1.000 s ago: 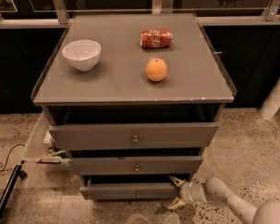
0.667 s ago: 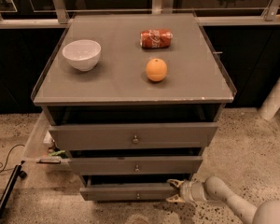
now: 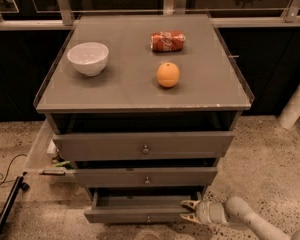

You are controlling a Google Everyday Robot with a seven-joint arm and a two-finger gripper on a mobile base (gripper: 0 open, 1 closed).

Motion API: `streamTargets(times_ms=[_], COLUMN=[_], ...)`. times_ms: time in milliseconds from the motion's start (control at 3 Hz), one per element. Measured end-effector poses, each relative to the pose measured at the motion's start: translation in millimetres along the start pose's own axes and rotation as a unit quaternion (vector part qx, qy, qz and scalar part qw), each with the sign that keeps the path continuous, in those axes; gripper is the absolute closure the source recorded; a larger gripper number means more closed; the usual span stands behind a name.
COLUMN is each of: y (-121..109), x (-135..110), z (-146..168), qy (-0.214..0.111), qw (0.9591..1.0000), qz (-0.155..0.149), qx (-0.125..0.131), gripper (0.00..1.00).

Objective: Open bottom drawer

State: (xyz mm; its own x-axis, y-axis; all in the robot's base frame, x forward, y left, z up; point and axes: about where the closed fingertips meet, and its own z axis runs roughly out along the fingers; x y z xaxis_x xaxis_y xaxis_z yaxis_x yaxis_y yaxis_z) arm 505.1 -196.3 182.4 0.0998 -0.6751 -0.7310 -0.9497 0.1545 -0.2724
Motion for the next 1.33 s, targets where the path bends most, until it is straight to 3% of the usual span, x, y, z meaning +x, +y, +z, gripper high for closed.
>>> streamTargets(times_ms=[333,667,1000,1333], y=[26.2,26.9,27.0,27.0], x=[2.7,1.1,1.1,1.1], z=[-20.6,-21.5,-21.5,-21.4], qy=[0.003,0.003,0.003,0.003], qw=[0.9998,0.9998,0.9998,0.9998], qz=[0.014,0.014,0.014,0.014], qx=[0.012,0.012,0.012,0.012], gripper=[1.00,1.00,0.88,0.65])
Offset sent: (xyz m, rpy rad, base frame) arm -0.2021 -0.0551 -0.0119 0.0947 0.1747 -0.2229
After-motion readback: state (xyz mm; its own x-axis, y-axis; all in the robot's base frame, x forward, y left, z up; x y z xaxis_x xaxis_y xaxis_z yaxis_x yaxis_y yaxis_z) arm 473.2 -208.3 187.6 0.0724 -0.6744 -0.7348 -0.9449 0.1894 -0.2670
